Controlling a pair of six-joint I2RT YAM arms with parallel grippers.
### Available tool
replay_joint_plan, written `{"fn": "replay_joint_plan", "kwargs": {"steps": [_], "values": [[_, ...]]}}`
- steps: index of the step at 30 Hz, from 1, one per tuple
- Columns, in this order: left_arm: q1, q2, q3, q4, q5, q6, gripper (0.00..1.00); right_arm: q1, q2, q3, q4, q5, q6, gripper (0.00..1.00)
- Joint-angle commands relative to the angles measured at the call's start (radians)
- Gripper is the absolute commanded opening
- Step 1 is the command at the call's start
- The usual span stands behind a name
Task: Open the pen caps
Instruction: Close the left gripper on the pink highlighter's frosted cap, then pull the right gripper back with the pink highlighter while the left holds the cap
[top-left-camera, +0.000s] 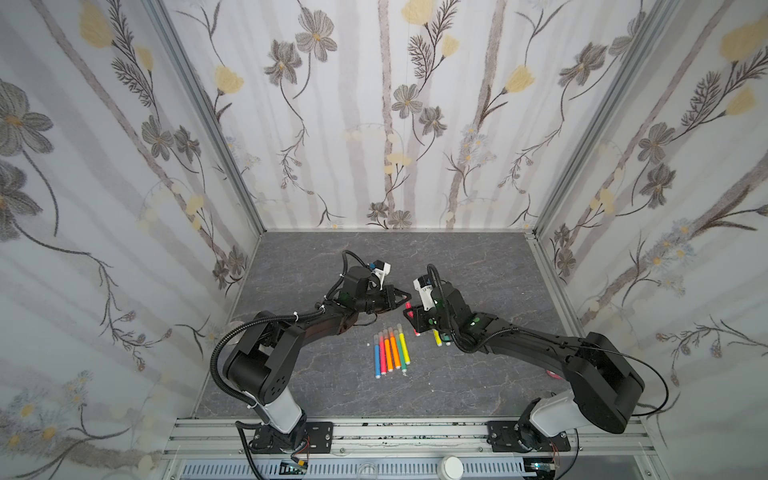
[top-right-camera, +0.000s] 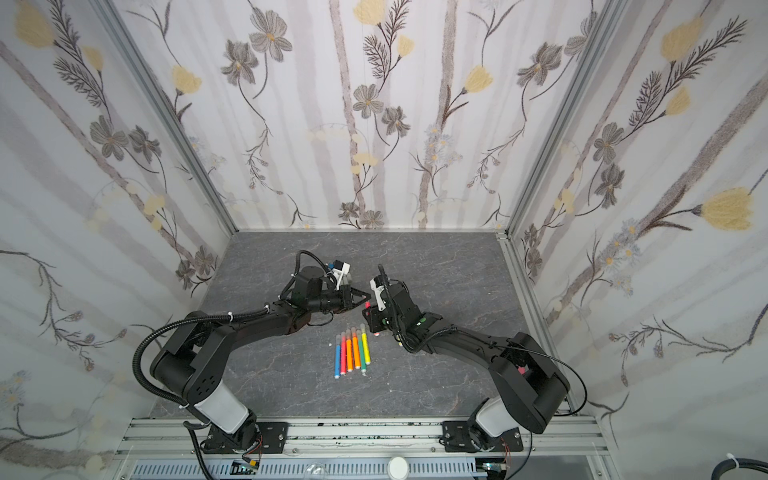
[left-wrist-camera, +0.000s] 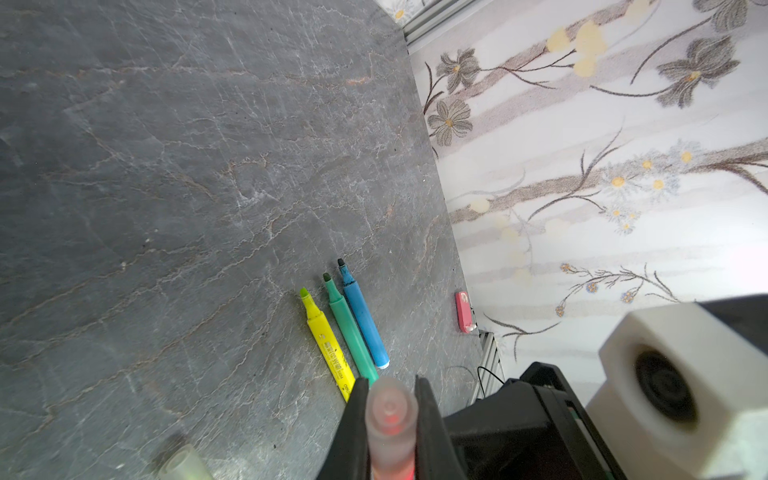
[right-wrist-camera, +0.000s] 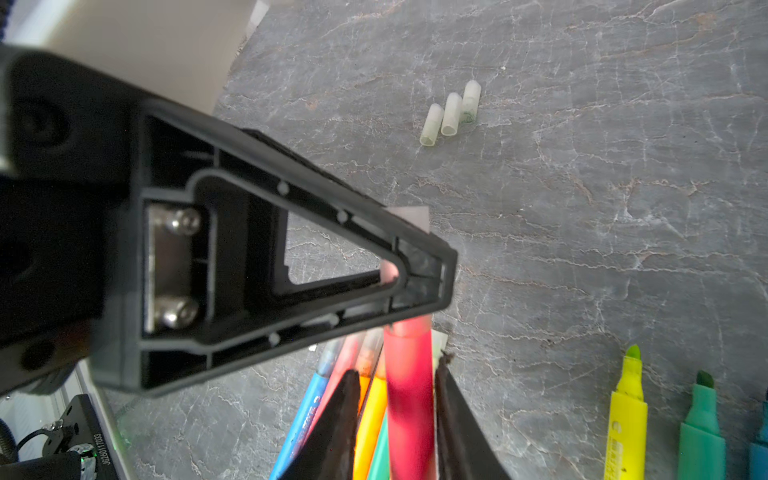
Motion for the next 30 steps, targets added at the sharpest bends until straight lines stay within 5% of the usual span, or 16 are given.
{"fn": "replay_joint_plan", "kwargs": {"steps": [1, 19, 24, 30], "values": [[0.0, -0.01, -0.012, 0.089, 0.002, -0.059, 0.0, 0.001, -0.005, -0.011, 0.086, 0.002, 0.014, 0.27], [0.0, -0.012, -0.073, 0.292, 0.022, -0.242, 0.0, 0.001, -0.005, -0.048, 0.173, 0.035, 0.027, 0.13], [0.001, -0.016, -0.079, 0.277, 0.011, -0.229, 0.0, 0.001, -0.003, -0.051, 0.169, 0.042, 0.028, 0.0], [0.026, -0.016, -0.047, 0.188, -0.016, -0.16, 0.0, 0.007, -0.02, -0.062, 0.145, 0.039, 0.018, 0.0]]}}
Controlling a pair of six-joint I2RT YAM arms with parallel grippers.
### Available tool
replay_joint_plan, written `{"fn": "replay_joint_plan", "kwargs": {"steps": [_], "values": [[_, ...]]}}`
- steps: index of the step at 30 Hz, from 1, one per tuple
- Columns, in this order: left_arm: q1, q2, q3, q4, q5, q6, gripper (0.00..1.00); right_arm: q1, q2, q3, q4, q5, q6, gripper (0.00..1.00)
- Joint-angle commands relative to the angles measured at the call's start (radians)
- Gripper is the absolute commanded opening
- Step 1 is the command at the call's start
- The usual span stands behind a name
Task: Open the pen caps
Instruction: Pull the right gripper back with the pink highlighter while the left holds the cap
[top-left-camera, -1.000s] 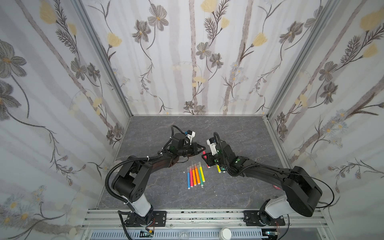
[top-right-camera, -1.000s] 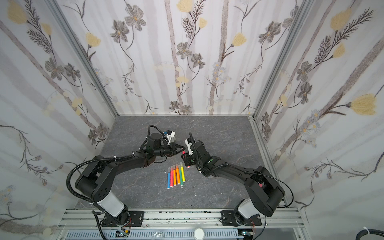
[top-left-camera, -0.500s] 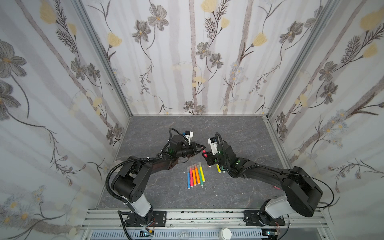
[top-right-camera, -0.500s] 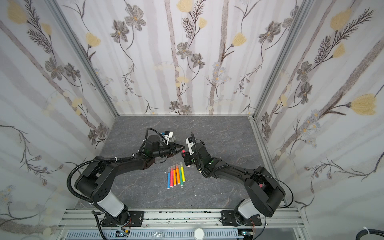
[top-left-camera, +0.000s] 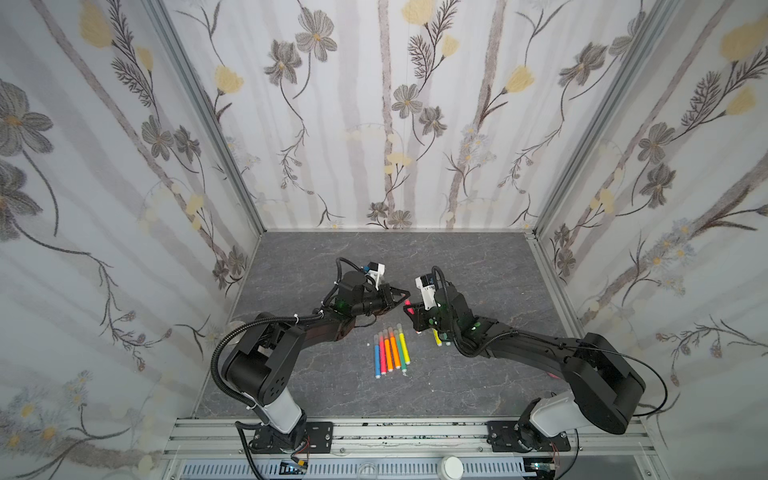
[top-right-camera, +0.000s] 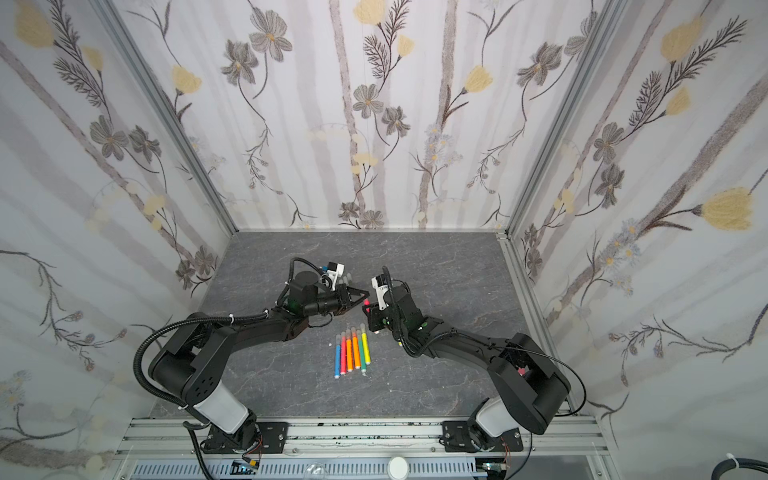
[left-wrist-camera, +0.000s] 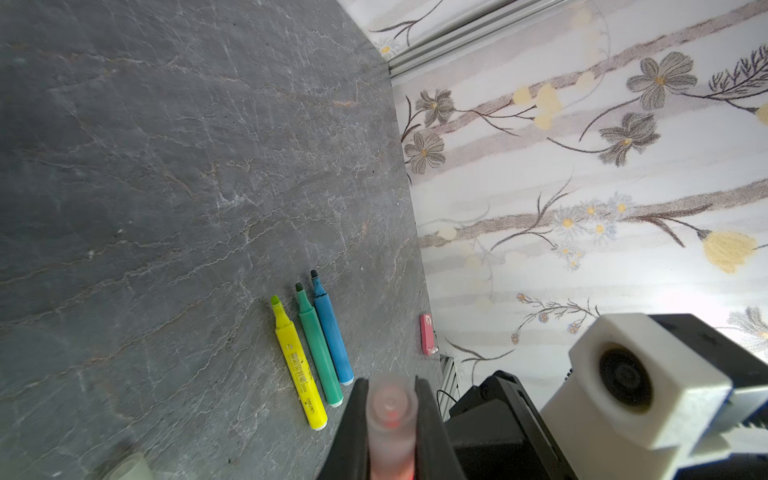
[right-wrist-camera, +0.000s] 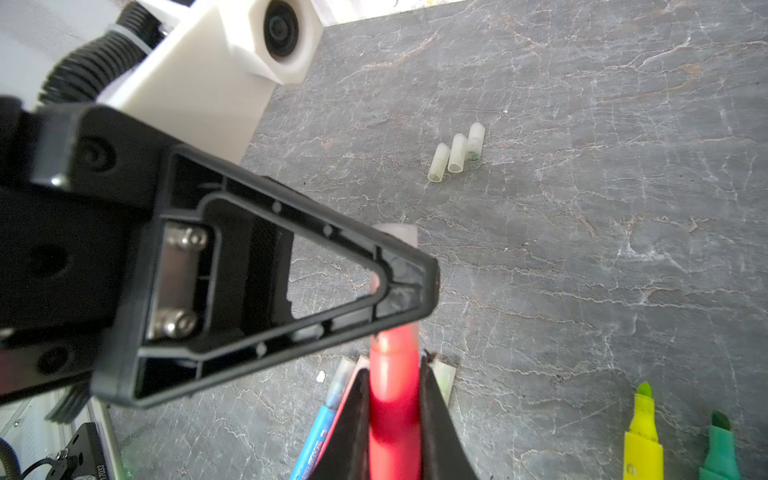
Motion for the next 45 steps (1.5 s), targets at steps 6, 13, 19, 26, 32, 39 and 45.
{"fn": "replay_joint_plan", "kwargs": {"steps": [6, 13, 19, 26, 32, 39, 45], "values": [[0.046, -0.003, 0.078, -0.08, -0.042, 0.092, 0.0, 0.017, -0.049, -0.064, -0.02, 0.028, 0.007, 0.0], [0.083, 0.002, 0.111, -0.153, -0.065, 0.154, 0.0, 0.029, -0.074, -0.1, -0.041, 0.05, 0.02, 0.0], [0.125, 0.002, 0.116, -0.189, -0.078, 0.192, 0.0, 0.065, -0.1, -0.127, -0.047, 0.058, 0.031, 0.0], [0.163, 0.009, 0.129, -0.232, -0.086, 0.233, 0.0, 0.083, -0.114, -0.147, -0.066, 0.08, 0.036, 0.0], [0.209, -0.034, 0.123, -0.36, -0.142, 0.339, 0.0, 0.076, -0.03, -0.074, -0.244, 0.229, 0.047, 0.0], [0.277, -0.084, 0.068, -0.447, -0.175, 0.416, 0.0, 0.045, 0.103, -0.002, -0.307, 0.321, 0.055, 0.0], [0.315, -0.092, 0.028, -0.432, -0.156, 0.426, 0.0, 0.044, 0.204, 0.073, -0.335, 0.373, 0.049, 0.0]]}}
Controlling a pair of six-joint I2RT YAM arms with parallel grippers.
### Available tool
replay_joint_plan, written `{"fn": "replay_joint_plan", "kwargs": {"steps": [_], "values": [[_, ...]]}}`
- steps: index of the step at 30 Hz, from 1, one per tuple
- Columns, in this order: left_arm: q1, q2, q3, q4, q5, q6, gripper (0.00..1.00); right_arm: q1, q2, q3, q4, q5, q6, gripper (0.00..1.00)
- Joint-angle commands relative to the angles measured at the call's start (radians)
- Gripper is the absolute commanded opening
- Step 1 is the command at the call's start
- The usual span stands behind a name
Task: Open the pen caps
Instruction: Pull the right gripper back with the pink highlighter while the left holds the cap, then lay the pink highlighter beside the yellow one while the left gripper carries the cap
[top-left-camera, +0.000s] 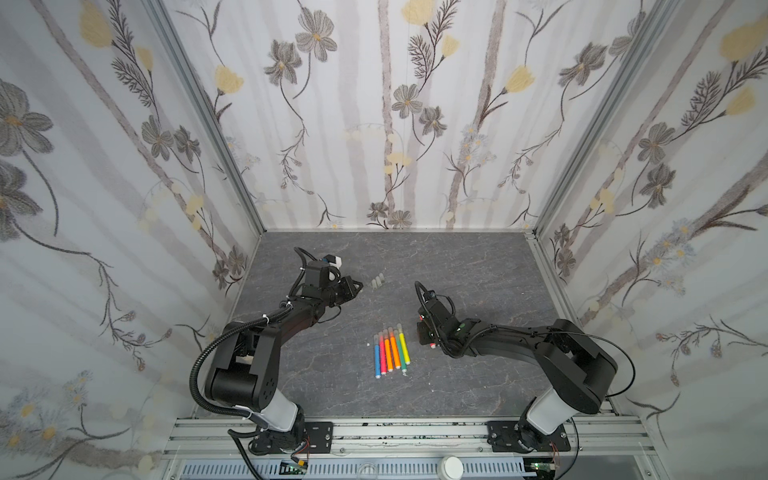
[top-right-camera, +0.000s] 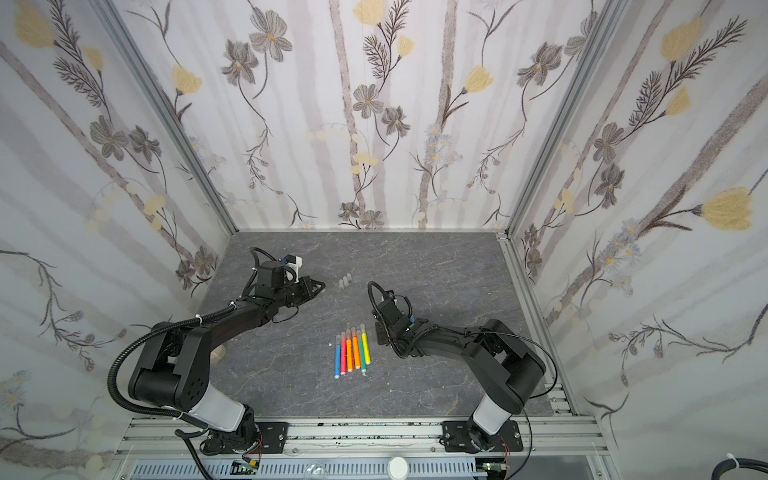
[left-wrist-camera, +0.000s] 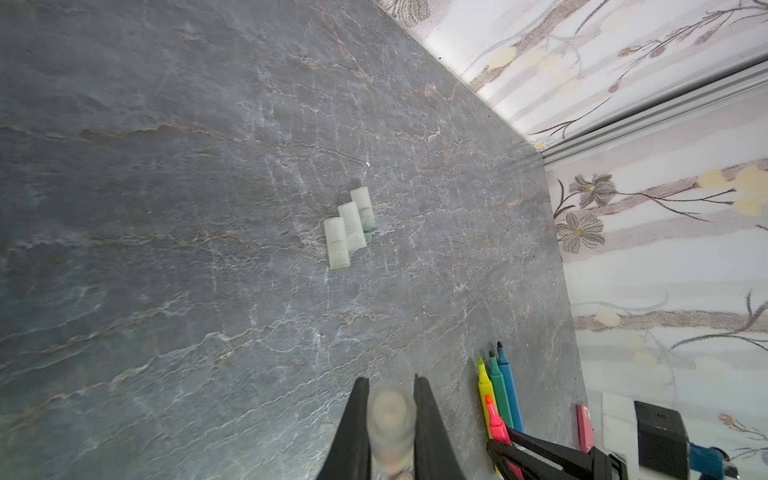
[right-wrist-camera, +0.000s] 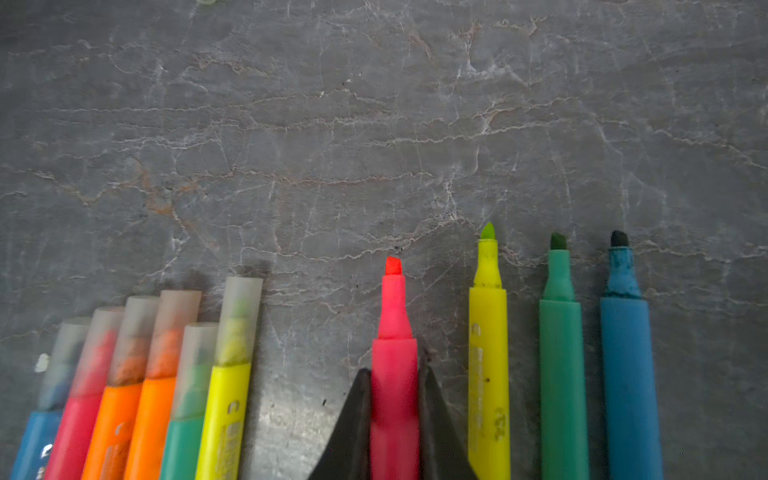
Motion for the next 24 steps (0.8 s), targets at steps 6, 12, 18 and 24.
{"fn": "replay_joint_plan", "kwargs": {"steps": [6, 12, 18, 24], "values": [[0.02, -0.007, -0.014, 0.019, 0.016, 0.025, 0.0, 0.001, 0.079, 0.059, -0.043, 0.085, 0.009, 0.02], [0.021, 0.009, -0.015, 0.018, 0.013, 0.035, 0.0, 0.0, 0.093, 0.067, -0.059, 0.121, 0.015, 0.11], [0.021, 0.025, -0.016, 0.029, 0.014, 0.033, 0.0, 0.0, 0.101, 0.076, -0.073, 0.135, 0.013, 0.19], [0.021, 0.029, -0.014, 0.029, 0.016, 0.037, 0.0, 0.001, 0.108, 0.088, -0.081, 0.141, 0.008, 0.23]]}}
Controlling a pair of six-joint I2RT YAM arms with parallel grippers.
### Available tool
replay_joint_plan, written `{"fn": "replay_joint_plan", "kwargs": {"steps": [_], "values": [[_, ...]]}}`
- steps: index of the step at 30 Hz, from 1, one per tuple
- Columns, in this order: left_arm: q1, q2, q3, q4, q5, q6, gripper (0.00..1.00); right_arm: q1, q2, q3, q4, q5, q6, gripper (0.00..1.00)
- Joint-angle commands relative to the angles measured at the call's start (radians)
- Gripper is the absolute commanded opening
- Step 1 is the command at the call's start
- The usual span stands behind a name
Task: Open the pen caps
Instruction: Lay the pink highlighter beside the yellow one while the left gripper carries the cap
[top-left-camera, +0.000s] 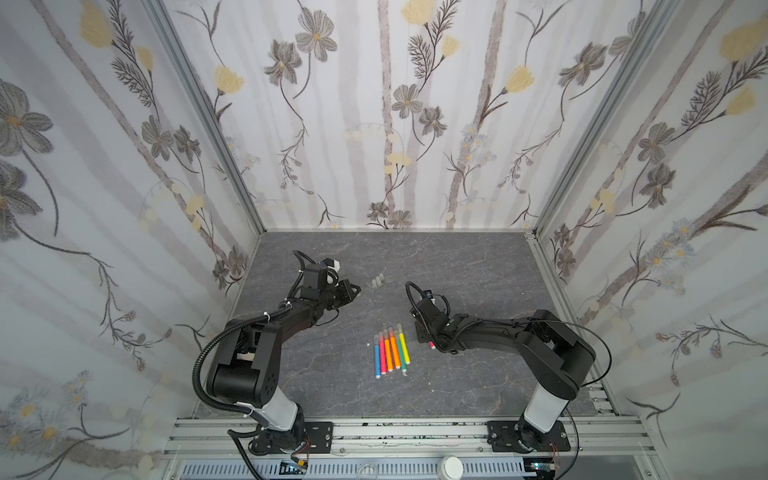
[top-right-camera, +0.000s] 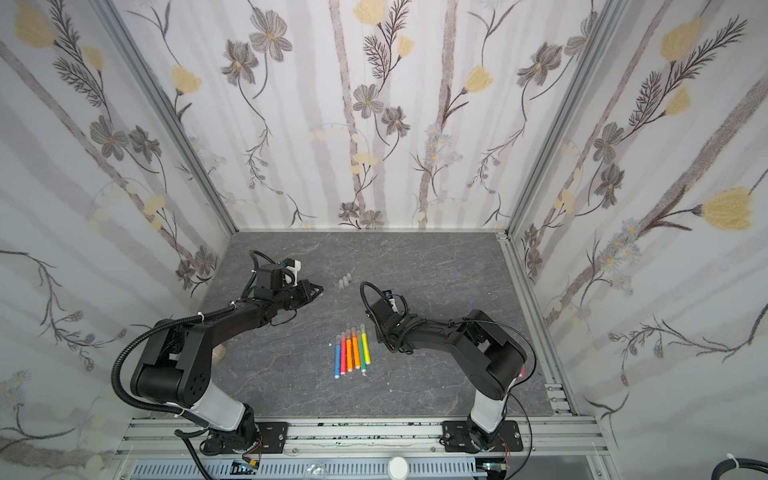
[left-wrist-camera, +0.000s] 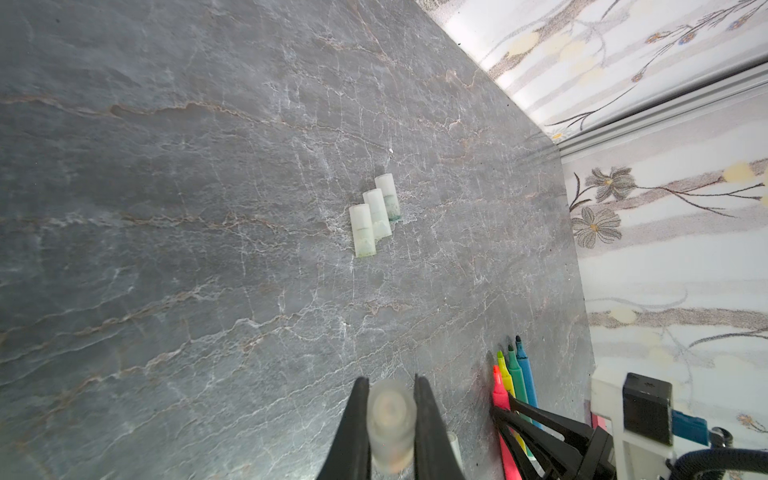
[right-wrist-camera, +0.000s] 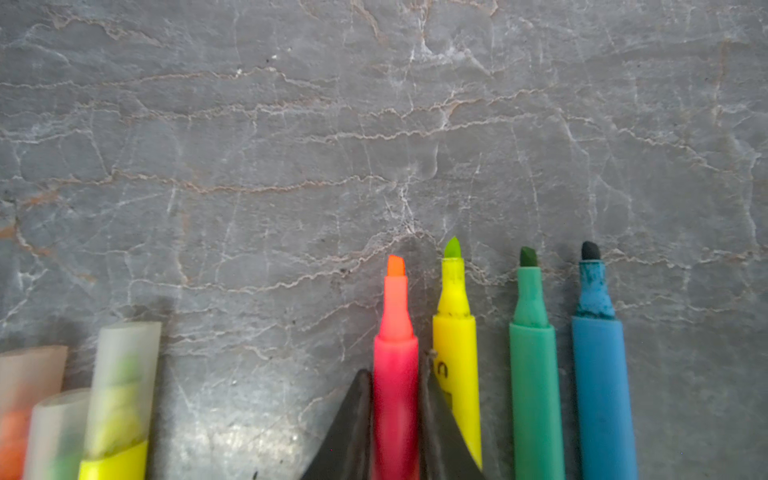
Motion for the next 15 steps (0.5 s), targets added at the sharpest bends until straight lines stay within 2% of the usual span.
{"fn": "replay_joint_plan", "kwargs": {"steps": [1, 9, 15], "values": [[0.002, 0.006, 0.002, 0.024, 0.005, 0.012, 0.0, 0.0, 0.007, 0.011, -0.014, 0.03, 0.008, 0.24], [0.002, 0.043, 0.011, 0.028, 0.003, 0.017, 0.0, 0.0, -0.023, 0.02, -0.029, 0.057, -0.003, 0.28], [0.002, 0.134, 0.055, 0.042, -0.002, 0.017, 0.0, -0.001, -0.138, 0.013, -0.002, 0.027, -0.046, 0.34]]}}
